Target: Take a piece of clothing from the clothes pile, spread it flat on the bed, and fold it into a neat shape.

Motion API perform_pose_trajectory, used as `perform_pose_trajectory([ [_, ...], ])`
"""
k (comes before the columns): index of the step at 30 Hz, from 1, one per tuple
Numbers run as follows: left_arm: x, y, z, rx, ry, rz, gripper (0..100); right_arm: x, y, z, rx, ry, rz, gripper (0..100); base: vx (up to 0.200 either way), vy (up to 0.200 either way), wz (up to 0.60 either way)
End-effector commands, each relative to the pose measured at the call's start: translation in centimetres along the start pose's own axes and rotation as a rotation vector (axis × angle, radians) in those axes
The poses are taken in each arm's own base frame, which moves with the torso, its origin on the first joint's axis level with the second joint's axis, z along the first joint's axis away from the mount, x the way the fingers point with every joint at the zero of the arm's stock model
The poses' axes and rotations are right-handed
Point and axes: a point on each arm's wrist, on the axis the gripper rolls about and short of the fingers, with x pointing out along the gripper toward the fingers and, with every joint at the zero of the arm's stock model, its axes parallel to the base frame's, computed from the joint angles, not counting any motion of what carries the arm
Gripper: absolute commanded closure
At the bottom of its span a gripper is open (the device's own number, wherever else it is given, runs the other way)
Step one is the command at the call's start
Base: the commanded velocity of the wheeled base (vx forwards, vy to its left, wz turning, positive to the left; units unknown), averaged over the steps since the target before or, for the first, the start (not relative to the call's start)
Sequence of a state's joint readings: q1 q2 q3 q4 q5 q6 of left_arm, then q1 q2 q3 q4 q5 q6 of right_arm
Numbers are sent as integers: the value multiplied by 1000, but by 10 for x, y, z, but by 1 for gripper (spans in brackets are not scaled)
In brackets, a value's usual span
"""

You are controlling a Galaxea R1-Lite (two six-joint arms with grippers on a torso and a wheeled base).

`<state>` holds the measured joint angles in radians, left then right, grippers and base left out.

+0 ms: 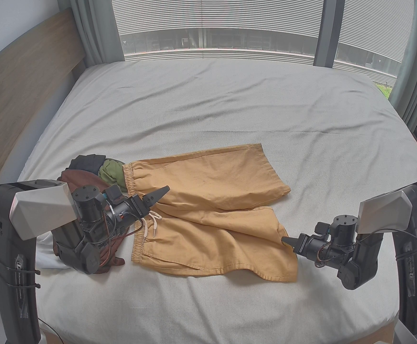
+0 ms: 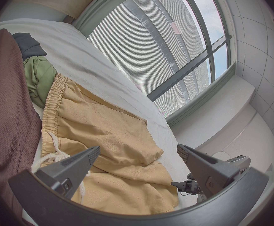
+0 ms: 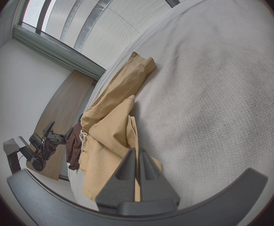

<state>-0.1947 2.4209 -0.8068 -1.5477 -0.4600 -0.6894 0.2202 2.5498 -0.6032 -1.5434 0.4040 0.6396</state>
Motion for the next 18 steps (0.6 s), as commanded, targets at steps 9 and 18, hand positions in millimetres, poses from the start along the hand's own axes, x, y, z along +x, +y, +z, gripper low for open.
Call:
perform_pose_trajectory([
  [9, 0, 1, -2, -3, 6, 3, 0, -2, 0, 8, -3, -28, 5, 100, 0, 0, 0],
  [18, 1, 3, -4, -5, 9, 5, 0, -13, -9, 32, 8, -105, -18, 100, 0, 0, 0],
])
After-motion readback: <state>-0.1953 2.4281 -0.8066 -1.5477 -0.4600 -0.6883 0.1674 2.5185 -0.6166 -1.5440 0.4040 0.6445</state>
